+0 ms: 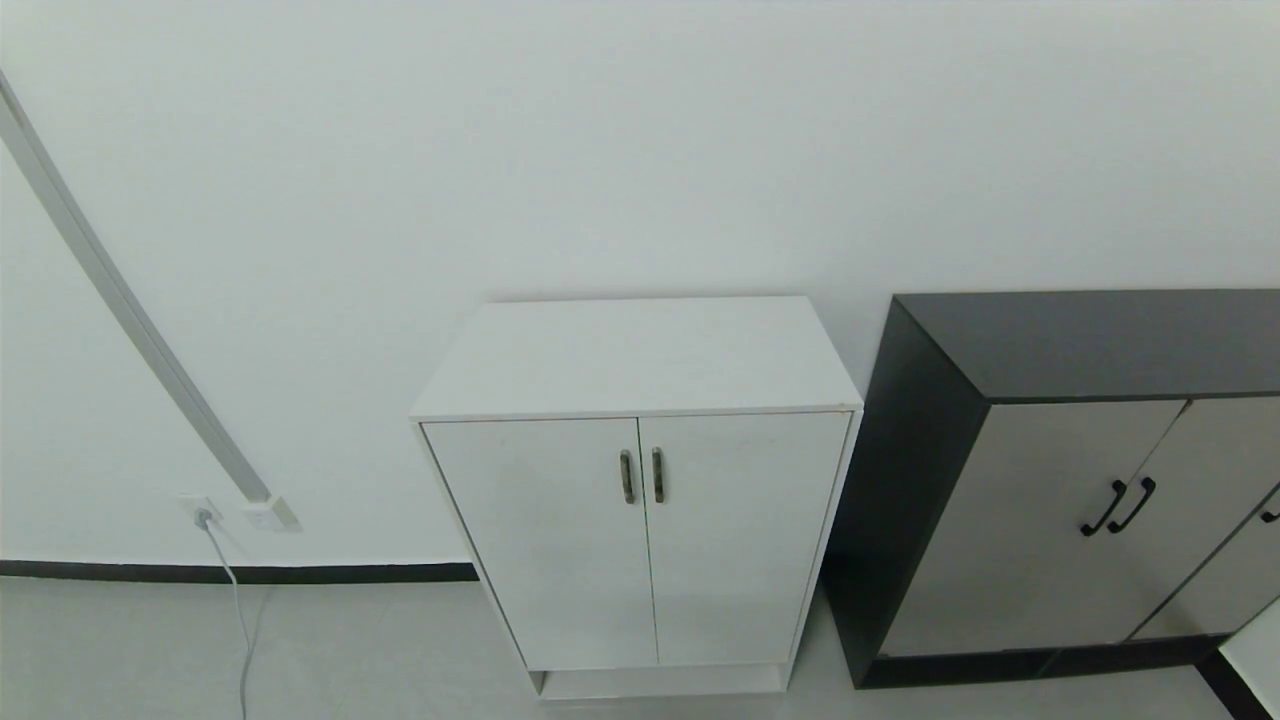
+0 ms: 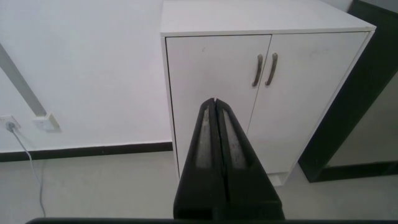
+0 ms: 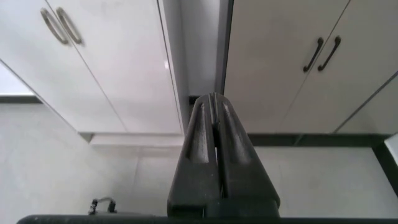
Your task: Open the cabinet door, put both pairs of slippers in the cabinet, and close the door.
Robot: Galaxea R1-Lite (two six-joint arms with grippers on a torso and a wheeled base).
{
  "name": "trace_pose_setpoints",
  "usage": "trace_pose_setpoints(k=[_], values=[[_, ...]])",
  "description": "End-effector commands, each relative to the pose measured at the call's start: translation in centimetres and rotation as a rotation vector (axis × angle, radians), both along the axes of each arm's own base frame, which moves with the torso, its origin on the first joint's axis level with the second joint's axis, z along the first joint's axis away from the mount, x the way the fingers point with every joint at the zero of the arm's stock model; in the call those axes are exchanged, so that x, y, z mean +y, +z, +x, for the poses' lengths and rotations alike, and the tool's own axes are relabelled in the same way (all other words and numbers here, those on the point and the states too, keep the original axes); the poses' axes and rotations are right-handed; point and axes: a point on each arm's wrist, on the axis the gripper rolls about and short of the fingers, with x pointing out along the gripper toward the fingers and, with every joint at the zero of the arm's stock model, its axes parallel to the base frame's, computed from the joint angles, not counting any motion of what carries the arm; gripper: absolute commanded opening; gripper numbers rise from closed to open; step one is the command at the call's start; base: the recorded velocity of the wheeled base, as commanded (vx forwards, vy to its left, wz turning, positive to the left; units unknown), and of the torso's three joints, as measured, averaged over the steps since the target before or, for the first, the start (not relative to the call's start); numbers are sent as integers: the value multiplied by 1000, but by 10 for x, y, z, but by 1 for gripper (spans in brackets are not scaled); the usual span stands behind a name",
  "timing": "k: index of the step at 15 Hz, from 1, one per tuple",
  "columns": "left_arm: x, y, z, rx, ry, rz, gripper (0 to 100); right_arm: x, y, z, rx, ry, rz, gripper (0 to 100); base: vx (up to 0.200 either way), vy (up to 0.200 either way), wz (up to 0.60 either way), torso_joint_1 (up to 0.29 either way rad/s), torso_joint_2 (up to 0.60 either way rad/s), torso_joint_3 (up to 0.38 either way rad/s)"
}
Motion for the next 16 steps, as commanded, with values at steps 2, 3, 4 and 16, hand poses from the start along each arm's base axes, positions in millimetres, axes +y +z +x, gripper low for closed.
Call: trace_pose_setpoints(k=[2, 3, 4, 16], values=[[0, 0, 0, 1, 0, 1, 0, 0, -9, -2, -51, 6, 3, 0, 0, 0, 0, 0, 0, 0], [0, 0, 0, 1, 0, 1, 0, 0, -9, -2, -54, 8, 3, 0, 0, 0, 0, 0, 0, 0], [0, 0, 0, 1, 0, -1, 0, 0, -10, -2, -46, 0, 3, 0, 0, 0, 0, 0, 0, 0], [0, 0, 0, 1, 11, -4, 0, -1, -11, -10, -162, 9, 12, 0, 0, 0, 0, 0, 0, 0]])
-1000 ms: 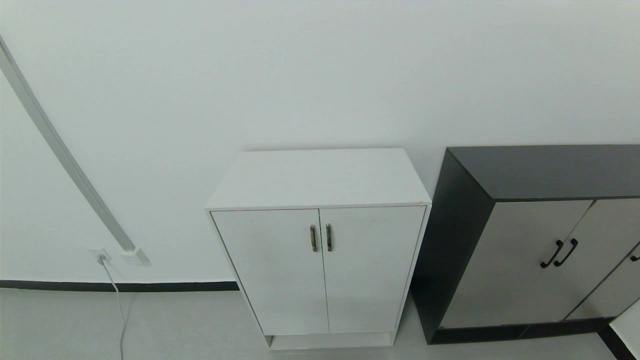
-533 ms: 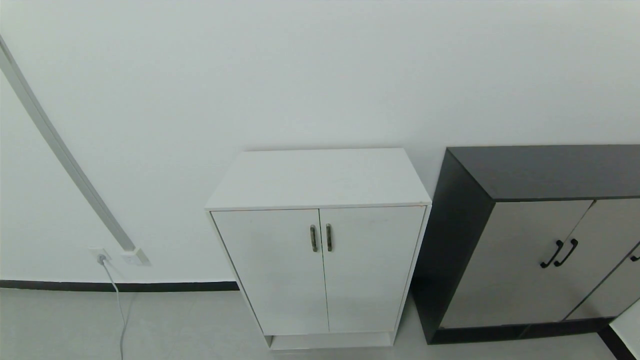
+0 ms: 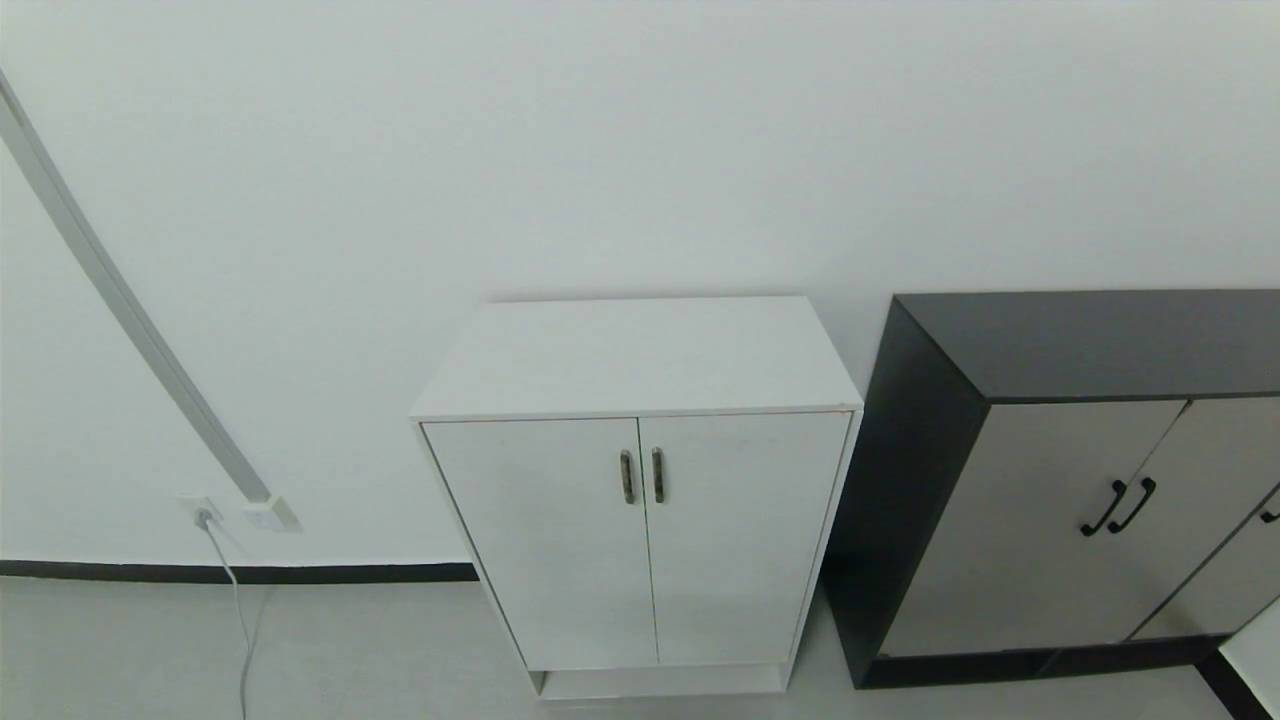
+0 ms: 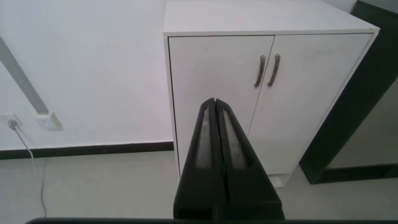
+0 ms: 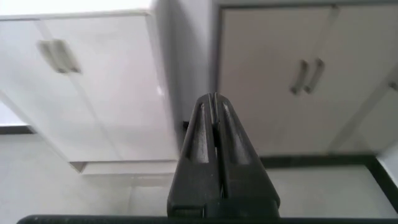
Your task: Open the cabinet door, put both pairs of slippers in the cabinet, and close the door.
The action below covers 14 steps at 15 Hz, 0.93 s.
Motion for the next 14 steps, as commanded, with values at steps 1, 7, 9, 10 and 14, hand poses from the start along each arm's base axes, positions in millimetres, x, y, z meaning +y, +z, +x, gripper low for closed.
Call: trace_pose_setpoints(k=[1, 7, 9, 10, 14], values=[[0, 0, 0, 1, 0, 0, 0, 0, -1, -4, -47, 16, 1, 0, 0, 0, 0, 0, 0, 0], [0, 0, 0, 1, 0, 0, 0, -2, -1, -4, -58, -78, 71, 0, 0, 0, 0, 0, 0, 0], [0, 0, 0, 1, 0, 3, 0, -3, -1, -4, -60, -95, 74, 0, 0, 0, 0, 0, 0, 0], [0, 0, 0, 1, 0, 3, 0, -3, 0, -4, -59, -101, 73, 0, 0, 0, 0, 0, 0, 0], [0, 0, 0, 1, 1, 3, 0, -3, -1, -4, -60, -98, 70, 0, 0, 0, 0, 0, 0, 0]])
